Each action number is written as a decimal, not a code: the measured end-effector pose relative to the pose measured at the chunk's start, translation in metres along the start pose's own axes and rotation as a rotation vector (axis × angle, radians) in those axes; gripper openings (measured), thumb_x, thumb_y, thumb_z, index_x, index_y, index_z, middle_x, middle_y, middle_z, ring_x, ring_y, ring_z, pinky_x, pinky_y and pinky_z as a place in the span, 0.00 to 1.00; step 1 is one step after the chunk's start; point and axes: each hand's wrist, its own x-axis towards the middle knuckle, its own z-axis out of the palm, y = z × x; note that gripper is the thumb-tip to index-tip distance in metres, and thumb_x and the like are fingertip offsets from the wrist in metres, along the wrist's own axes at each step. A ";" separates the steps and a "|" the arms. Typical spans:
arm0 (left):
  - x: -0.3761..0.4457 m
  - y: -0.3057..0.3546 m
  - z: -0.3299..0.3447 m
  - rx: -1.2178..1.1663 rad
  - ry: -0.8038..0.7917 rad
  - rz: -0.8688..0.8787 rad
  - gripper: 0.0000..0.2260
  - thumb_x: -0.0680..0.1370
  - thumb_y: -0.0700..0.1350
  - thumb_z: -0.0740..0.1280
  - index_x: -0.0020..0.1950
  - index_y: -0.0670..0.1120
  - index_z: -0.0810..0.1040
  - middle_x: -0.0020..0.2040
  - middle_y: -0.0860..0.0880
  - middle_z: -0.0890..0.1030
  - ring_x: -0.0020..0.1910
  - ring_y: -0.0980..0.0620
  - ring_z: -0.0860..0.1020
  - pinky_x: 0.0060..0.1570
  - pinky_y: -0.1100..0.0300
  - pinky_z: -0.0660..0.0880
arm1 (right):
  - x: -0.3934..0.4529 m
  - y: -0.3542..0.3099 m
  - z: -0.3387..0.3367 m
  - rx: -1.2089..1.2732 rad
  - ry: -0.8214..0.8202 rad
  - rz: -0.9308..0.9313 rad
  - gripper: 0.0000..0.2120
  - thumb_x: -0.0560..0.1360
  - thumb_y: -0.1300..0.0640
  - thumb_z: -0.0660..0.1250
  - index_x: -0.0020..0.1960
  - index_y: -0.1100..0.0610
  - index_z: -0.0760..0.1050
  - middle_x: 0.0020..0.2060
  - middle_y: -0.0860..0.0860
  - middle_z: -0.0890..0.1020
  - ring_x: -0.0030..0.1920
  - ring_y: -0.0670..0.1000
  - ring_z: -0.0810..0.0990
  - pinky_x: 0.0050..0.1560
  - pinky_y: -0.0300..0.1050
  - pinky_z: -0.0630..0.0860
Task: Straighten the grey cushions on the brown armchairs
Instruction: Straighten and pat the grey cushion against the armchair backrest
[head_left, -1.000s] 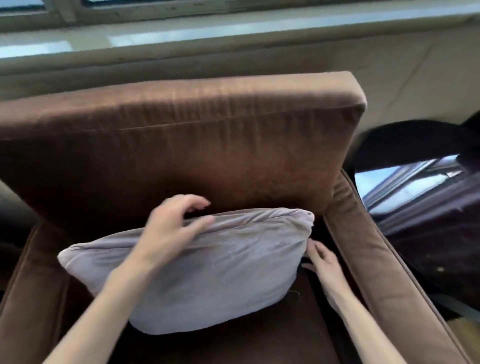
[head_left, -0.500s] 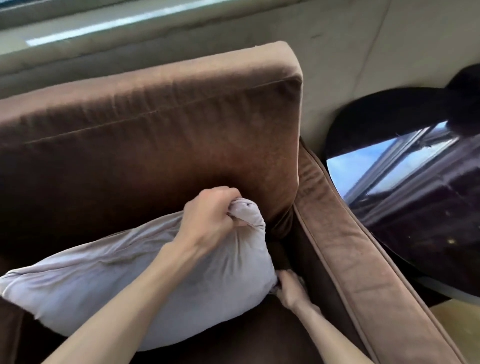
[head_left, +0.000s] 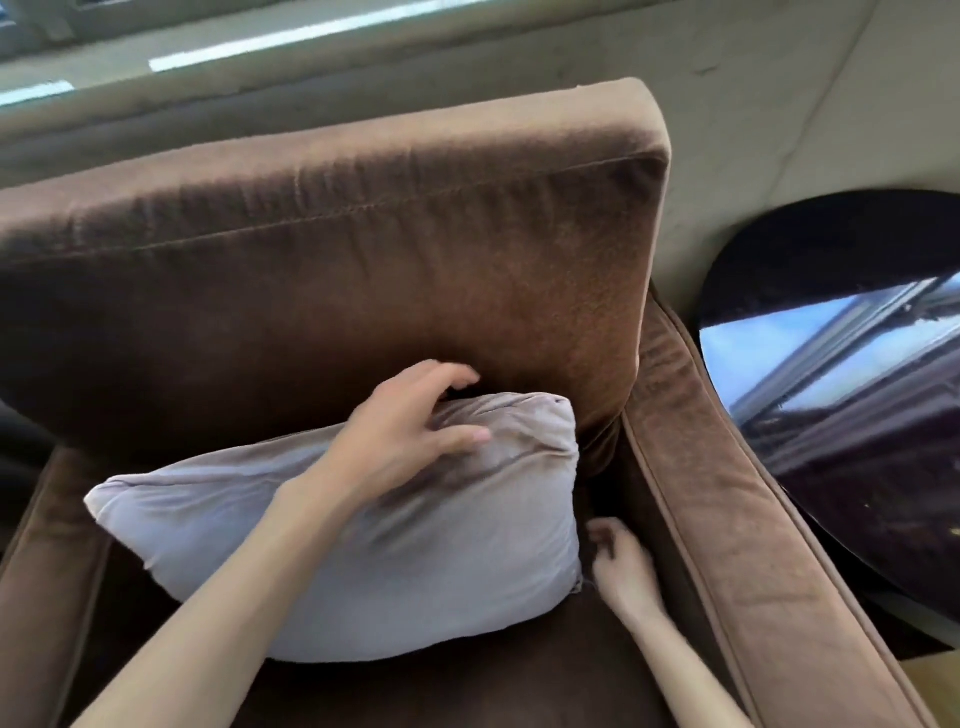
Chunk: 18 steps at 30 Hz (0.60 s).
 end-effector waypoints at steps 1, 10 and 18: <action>-0.014 -0.015 -0.011 0.028 0.015 -0.006 0.30 0.68 0.69 0.67 0.62 0.52 0.79 0.56 0.57 0.79 0.55 0.60 0.76 0.58 0.61 0.73 | -0.001 -0.022 -0.011 0.116 0.069 -0.058 0.14 0.78 0.70 0.61 0.58 0.60 0.79 0.52 0.53 0.83 0.59 0.55 0.81 0.55 0.42 0.71; -0.132 -0.151 -0.090 0.228 0.102 -0.301 0.18 0.65 0.49 0.81 0.42 0.69 0.77 0.43 0.56 0.82 0.44 0.58 0.79 0.48 0.65 0.72 | -0.020 -0.198 -0.059 -0.072 0.006 -0.721 0.10 0.74 0.56 0.75 0.55 0.54 0.82 0.51 0.48 0.82 0.54 0.45 0.80 0.58 0.32 0.71; -0.122 -0.161 -0.102 0.147 0.406 -0.246 0.15 0.66 0.32 0.78 0.34 0.48 0.76 0.33 0.53 0.77 0.37 0.66 0.74 0.38 0.75 0.66 | -0.018 -0.222 -0.057 -0.114 0.228 -0.675 0.04 0.70 0.65 0.75 0.43 0.57 0.83 0.39 0.48 0.82 0.41 0.34 0.77 0.45 0.20 0.65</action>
